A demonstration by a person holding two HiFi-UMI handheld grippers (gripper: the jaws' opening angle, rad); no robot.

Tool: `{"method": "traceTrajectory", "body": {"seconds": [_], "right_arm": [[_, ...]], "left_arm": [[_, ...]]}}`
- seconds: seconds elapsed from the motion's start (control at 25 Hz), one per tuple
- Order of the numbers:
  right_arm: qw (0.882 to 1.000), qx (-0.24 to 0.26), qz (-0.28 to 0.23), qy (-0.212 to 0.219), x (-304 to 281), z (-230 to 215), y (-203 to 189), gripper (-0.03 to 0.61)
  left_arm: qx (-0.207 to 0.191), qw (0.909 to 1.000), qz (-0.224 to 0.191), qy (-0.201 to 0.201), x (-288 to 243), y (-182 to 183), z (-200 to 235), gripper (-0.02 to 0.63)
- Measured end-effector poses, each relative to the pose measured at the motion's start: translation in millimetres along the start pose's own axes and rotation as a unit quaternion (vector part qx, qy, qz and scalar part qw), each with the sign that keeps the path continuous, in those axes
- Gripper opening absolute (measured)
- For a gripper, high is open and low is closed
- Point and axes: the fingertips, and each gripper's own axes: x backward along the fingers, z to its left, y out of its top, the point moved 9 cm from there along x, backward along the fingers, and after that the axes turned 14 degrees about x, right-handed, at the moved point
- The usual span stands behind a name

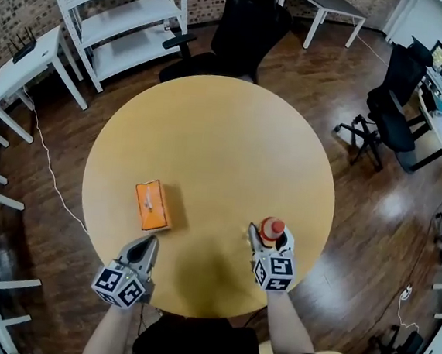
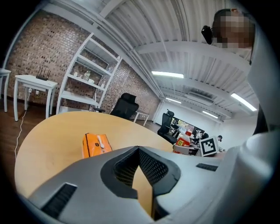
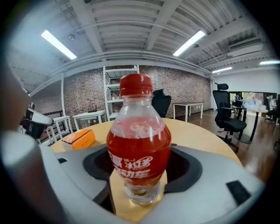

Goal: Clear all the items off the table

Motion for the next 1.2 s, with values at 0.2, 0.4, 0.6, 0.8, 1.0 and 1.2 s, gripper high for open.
{"method": "traceTrajectory", "body": {"seconds": [0.2, 0.4, 0.6, 0.8, 1.0, 1.2], "right_arm": [[1.0, 0.013, -0.011, -0.008, 1, 10, 0, 0.319], [1.0, 0.013, -0.01, 0.002, 2, 5, -5, 0.332], [1.0, 0.012, -0.009, 0.019, 0, 2, -3, 0.406], [0.999, 0.005, -0.029, 0.016, 8, -1, 15, 0.439], [0.999, 0.007, -0.052, 0.014, 33, 3, 31, 0.439], [0.998, 0.026, -0.065, -0.01, 61, 0, 40, 0.438]], "left_arm": [[0.007, 0.9999, 0.004, 0.012, 0, -5, 5, -0.009], [0.011, 0.9999, 0.009, 0.009, -3, -11, -5, -0.009], [0.009, 0.9999, -0.005, 0.0, -4, 0, -3, -0.009], [0.006, 0.9996, -0.024, -0.016, -5, 18, 0, -0.009], [0.01, 0.9983, -0.042, -0.038, -9, 28, -1, -0.009], [0.01, 0.9962, -0.045, -0.075, -16, 27, -11, -0.009]]}}
